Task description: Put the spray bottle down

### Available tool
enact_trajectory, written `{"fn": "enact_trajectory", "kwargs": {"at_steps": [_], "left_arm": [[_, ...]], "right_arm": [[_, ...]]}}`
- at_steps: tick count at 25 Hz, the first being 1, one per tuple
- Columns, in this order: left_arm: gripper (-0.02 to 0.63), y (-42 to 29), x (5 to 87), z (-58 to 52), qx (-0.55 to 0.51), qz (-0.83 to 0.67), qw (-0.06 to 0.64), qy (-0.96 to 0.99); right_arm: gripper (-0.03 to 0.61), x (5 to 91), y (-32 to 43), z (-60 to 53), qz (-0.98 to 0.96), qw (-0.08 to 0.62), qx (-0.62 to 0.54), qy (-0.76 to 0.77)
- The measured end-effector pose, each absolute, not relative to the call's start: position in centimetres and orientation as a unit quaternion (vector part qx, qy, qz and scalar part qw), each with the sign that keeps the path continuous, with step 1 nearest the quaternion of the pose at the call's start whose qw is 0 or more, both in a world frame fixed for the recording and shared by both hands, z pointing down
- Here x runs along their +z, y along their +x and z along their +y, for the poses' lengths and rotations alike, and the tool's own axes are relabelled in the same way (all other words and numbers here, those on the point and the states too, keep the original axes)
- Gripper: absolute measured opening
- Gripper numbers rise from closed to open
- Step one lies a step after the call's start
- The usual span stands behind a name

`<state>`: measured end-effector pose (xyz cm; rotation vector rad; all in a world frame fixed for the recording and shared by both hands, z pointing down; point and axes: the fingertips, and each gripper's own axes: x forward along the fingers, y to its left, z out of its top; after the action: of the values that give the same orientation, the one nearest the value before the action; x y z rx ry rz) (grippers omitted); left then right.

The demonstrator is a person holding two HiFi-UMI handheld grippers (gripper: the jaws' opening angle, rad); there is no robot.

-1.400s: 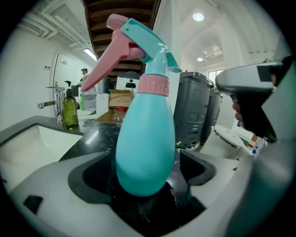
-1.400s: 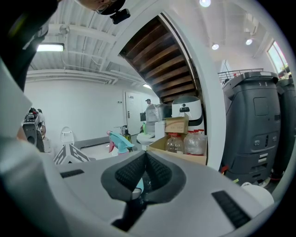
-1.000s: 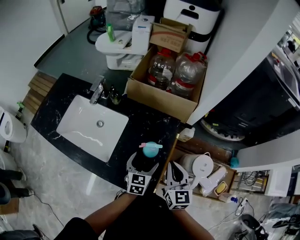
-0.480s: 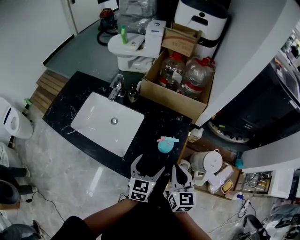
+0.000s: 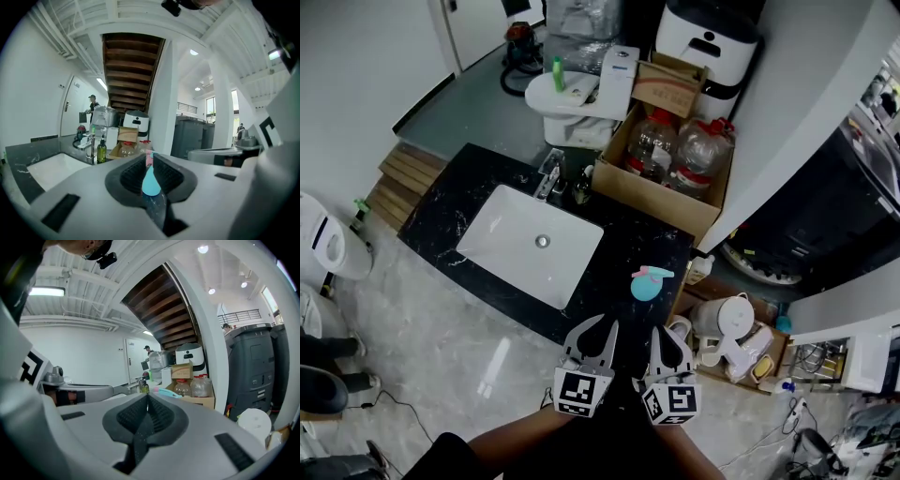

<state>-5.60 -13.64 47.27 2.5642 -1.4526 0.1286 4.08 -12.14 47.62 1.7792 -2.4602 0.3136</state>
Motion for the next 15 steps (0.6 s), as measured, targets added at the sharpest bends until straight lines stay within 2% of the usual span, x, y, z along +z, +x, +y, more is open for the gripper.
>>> {"fn": "enact_trajectory", "kwargs": {"at_steps": [1, 4, 15], "left_arm": [[0.039, -6.0, 46.8, -13.4, 0.04, -0.489, 0.093, 0.866], [0.017, -6.7, 46.3, -12.6, 0.038, -0.487, 0.102, 0.867], [0.012, -8.0, 45.1, -11.0, 0.046, -0.474, 0.074, 0.876]], "right_arm": [[0.015, 47.4, 3.7, -12.0, -0.806, 0.043, 0.1, 0.582], [0.015, 46.8, 2.4, -11.4, -0.811, 0.038, 0.097, 0.575], [0.015, 44.3, -1.5, -9.8, -0.822, 0.044, 0.053, 0.566]]}}
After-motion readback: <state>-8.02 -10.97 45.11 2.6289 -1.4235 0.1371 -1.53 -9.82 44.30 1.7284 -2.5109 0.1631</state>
